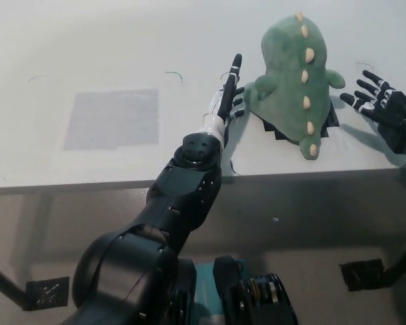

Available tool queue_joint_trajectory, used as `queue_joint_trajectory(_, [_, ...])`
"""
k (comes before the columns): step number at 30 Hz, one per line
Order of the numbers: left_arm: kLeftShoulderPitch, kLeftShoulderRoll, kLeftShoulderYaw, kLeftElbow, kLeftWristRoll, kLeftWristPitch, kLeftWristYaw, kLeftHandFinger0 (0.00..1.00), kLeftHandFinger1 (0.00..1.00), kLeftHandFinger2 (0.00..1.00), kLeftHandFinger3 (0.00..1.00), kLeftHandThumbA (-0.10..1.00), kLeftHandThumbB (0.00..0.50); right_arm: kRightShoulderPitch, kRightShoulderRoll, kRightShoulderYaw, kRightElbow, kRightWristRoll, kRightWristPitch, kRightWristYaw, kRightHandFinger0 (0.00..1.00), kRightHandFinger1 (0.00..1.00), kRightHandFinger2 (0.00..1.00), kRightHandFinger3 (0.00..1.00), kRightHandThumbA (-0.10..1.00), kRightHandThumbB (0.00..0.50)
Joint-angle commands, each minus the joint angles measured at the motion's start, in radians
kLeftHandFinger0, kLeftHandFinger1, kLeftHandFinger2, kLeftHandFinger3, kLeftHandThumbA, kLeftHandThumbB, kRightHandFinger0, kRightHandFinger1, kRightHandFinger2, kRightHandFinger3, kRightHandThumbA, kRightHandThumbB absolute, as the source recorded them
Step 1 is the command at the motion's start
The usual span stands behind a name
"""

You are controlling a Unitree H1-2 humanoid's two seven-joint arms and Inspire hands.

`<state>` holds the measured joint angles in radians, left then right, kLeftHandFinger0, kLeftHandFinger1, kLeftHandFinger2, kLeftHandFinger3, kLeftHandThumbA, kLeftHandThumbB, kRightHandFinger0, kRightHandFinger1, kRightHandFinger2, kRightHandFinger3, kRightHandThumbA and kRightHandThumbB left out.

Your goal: Use both hands to pick up a dinasour on the right side and move it to the left side

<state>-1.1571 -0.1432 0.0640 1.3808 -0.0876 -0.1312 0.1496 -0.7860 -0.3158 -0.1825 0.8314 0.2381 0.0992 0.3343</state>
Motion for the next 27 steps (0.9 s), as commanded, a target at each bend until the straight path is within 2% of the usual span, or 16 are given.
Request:
queue_joint_trajectory(1, [-0.033, -0.008, -0.008, -0.006, 0.015, -0.018, 0.015, 1.00, 1.00, 1.00, 1.00, 1.00, 0.386, -0.027, -0.003, 0.001, -0.007, 0.003, -0.008, -0.010, 1.00, 1.00, 1.00, 1.00, 1.00, 0.237])
queue_joint_trajectory(7, [-0.036, -0.007, -0.006, 0.000, 0.013, -0.013, 0.020, 1.00, 1.00, 1.00, 1.00, 1.00, 0.383, -0.039, 0.004, 0.003, 0.020, -0.005, -0.028, -0.011, 1.00, 1.00, 1.00, 1.00, 1.00, 0.255])
queue_joint_trajectory(12, [-0.050, -0.005, -0.001, 0.005, 0.007, -0.012, 0.017, 1.00, 1.00, 1.00, 1.00, 1.00, 0.399, -0.073, 0.012, 0.004, 0.045, -0.005, -0.028, -0.016, 1.00, 1.00, 1.00, 1.00, 1.00, 0.245])
queue_joint_trajectory(18, [-0.061, -0.010, 0.001, 0.008, 0.004, -0.016, 0.007, 1.00, 1.00, 1.00, 1.00, 1.00, 0.377, -0.098, 0.034, 0.013, 0.050, -0.009, -0.036, -0.023, 1.00, 1.00, 1.00, 1.00, 1.00, 0.265])
queue_joint_trajectory(20, [-0.068, -0.016, 0.000, 0.007, 0.002, -0.020, -0.009, 1.00, 1.00, 1.00, 1.00, 1.00, 0.322, -0.110, 0.050, 0.015, 0.052, -0.014, -0.041, -0.038, 1.00, 1.00, 1.00, 1.00, 1.00, 0.272])
queue_joint_trajectory(25, [-0.089, -0.038, 0.005, 0.008, -0.006, -0.016, -0.024, 1.00, 1.00, 1.00, 1.00, 1.00, 0.295, -0.128, 0.086, 0.026, 0.045, -0.029, -0.050, -0.069, 1.00, 1.00, 1.00, 1.00, 1.00, 0.280])
queue_joint_trajectory(27, [-0.096, -0.047, -0.001, 0.011, 0.000, -0.012, -0.020, 1.00, 1.00, 1.00, 1.00, 1.00, 0.298, -0.130, 0.099, 0.026, 0.035, -0.031, -0.044, -0.080, 1.00, 1.00, 1.00, 1.00, 1.00, 0.278])
